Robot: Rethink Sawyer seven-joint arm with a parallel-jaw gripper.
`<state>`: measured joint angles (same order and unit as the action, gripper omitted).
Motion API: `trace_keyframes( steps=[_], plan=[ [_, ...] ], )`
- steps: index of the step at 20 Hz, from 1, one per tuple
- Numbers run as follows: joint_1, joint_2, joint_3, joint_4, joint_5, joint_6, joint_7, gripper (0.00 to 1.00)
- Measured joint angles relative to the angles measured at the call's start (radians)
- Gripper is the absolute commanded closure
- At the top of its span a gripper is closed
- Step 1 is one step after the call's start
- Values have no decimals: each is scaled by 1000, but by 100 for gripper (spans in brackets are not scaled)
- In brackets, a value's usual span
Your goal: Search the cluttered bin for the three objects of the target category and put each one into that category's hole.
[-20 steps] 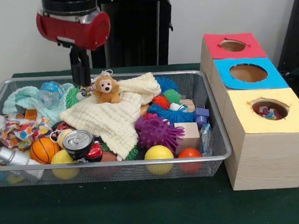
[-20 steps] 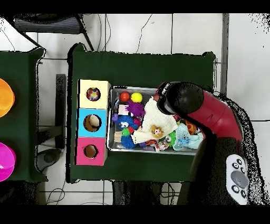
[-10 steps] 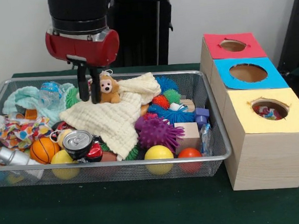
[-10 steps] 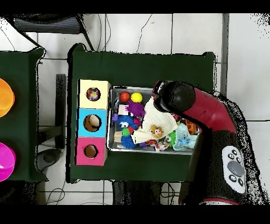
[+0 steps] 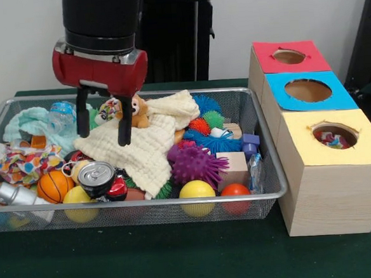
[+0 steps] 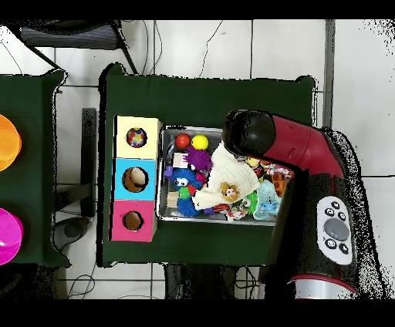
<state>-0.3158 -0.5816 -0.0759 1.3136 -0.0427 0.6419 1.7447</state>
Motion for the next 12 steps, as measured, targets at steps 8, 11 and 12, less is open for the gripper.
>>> trace_keyframes(
  steps=[8, 11, 12],
  plan=[
    [-51, 21, 8, -39, -51, 16, 0, 0],
    [-76, 31, 13, -53, -64, 30, 0, 0],
    [-85, 35, 15, -57, -69, 36, 0, 0]
  ],
)
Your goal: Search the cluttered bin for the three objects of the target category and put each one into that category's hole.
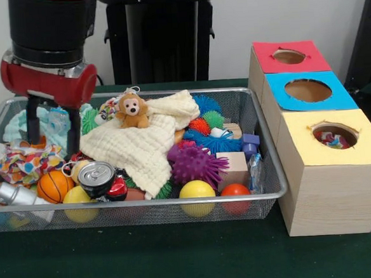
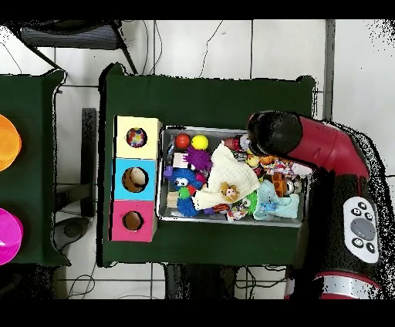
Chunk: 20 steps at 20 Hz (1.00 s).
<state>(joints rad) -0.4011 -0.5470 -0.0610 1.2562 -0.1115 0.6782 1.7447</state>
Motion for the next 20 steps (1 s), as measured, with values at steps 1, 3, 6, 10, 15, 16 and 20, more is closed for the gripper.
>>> trace_keyframes(
  steps=[1, 3, 6, 10, 15, 16, 20],
  plan=[
    [-6, 2, 2, -3, -3, 8, 0, 0],
    [-17, 7, 5, -8, -8, 25, 0, 0],
    [-40, 23, 13, -16, -16, 56, 0, 0],
    [-69, 46, 28, -17, -25, 60, 0, 0],
    [-97, 81, 49, -17, -42, 60, 0, 0],
    [-99, 86, 50, -17, -45, 60, 0, 0],
    [-100, 106, 49, -17, -68, 60, 0, 0]
  ],
)
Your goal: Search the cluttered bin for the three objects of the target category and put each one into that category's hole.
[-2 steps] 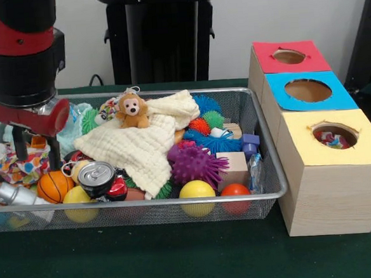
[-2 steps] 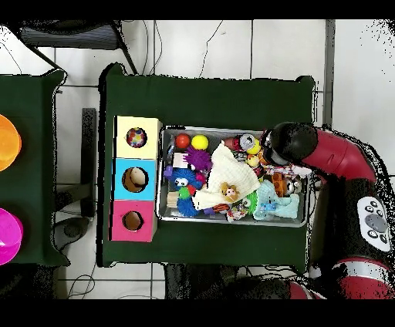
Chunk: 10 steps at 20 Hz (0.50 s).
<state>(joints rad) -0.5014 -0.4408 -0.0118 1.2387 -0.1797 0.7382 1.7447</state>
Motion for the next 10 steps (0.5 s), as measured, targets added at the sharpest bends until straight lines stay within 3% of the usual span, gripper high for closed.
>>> trace_keyframes(
  steps=[10],
  plan=[
    [75, 33, -41, -23, -64, 48, 0, 0]
  ],
)
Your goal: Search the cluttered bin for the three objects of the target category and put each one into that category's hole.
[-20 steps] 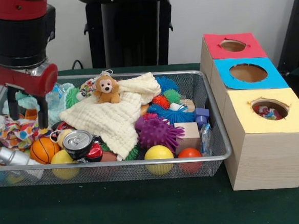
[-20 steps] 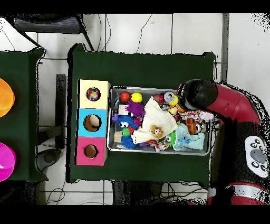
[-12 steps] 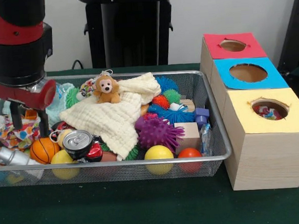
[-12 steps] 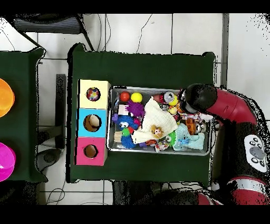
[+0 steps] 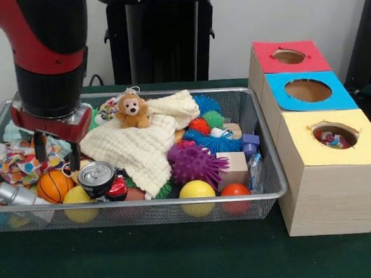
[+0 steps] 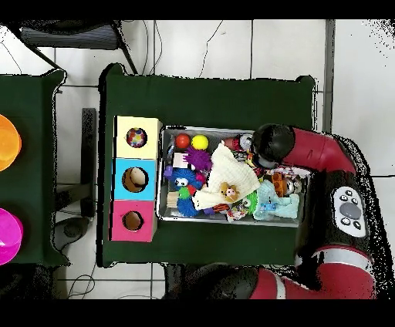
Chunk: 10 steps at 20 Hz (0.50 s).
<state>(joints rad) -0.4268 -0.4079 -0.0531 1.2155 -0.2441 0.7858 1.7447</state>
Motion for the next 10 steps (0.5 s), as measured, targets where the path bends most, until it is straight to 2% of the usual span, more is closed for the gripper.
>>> trace_keyframes(
  steps=[5, 10],
  plan=[
    [53, 12, -30, -32, -24, 95, 0, 0],
    [73, 13, -43, -43, -34, 136, 0, 0]
  ],
)
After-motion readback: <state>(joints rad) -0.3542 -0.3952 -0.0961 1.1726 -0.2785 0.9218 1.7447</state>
